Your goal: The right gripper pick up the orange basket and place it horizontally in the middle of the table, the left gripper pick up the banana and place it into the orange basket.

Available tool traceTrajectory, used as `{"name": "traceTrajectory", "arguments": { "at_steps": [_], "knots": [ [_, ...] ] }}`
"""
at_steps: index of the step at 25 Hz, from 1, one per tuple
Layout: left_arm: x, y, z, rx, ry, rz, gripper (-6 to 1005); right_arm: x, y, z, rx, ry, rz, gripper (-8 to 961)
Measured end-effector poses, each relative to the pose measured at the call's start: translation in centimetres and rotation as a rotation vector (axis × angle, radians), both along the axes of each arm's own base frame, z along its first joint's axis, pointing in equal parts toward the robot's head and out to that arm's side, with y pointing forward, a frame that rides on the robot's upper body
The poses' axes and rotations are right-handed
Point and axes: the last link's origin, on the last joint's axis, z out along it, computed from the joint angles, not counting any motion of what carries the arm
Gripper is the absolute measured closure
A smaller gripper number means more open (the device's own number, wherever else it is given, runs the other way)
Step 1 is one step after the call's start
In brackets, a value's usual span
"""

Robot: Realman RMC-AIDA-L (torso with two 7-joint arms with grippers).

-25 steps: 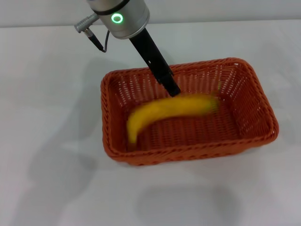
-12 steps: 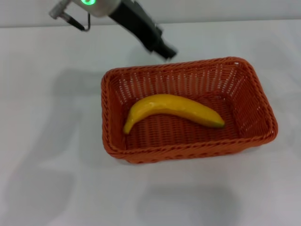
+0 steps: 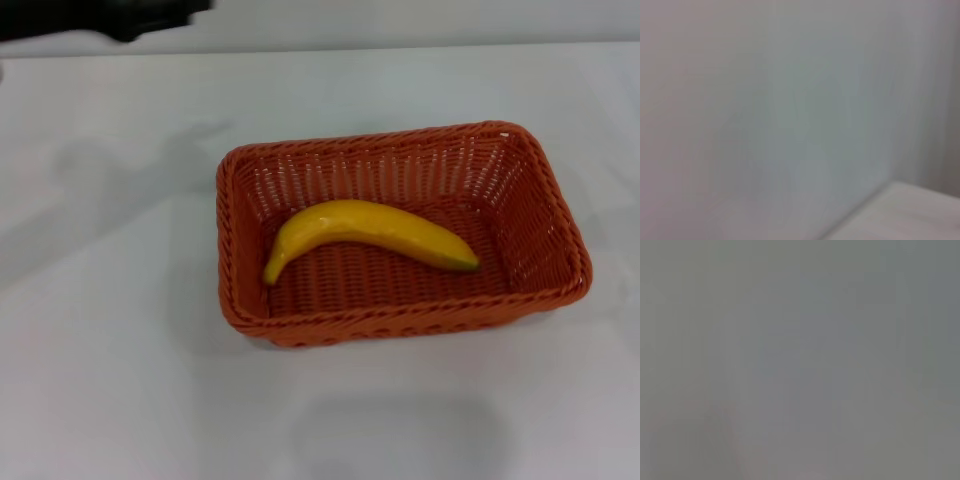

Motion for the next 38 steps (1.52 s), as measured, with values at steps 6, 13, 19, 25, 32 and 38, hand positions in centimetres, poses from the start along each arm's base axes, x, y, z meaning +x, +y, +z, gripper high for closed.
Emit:
{"name": "traceTrajectory", "arguments": {
  "at_steps": [6, 13, 19, 25, 32, 38],
  "knots": [
    [-6.6, -4.3, 1.9, 0.170, -0.137, 0.033, 367, 0.1, -0.8, -1.6, 0.040, -0.011, 0.014, 100],
    [-12.9, -8.0, 2.1, 0.333, -0.276, 0.096, 367, 1.6, -2.1, -3.4, 0.129, -0.008, -0.025, 100],
    [-15.7, -10.0, 1.7, 0.423, -0.358, 0.125, 367, 2.3, -3.1, -3.4, 0.171, -0.031, -0.049, 100],
    [-17.4, -11.0, 1.0, 0.517, -0.379, 0.135, 368, 2.5, -3.2, -3.1, 0.176, -0.047, -0.050, 100],
    [-18.2, -11.4, 0.0, 0.572, -0.387, 0.137, 368, 2.8, -3.9, -3.2, 0.177, -0.045, -0.063, 100],
    [-18.5, -11.0, -0.9, 0.589, -0.416, 0.148, 367, 2.7, -4.4, -3.0, 0.205, -0.042, -0.052, 100]
  ]
}}
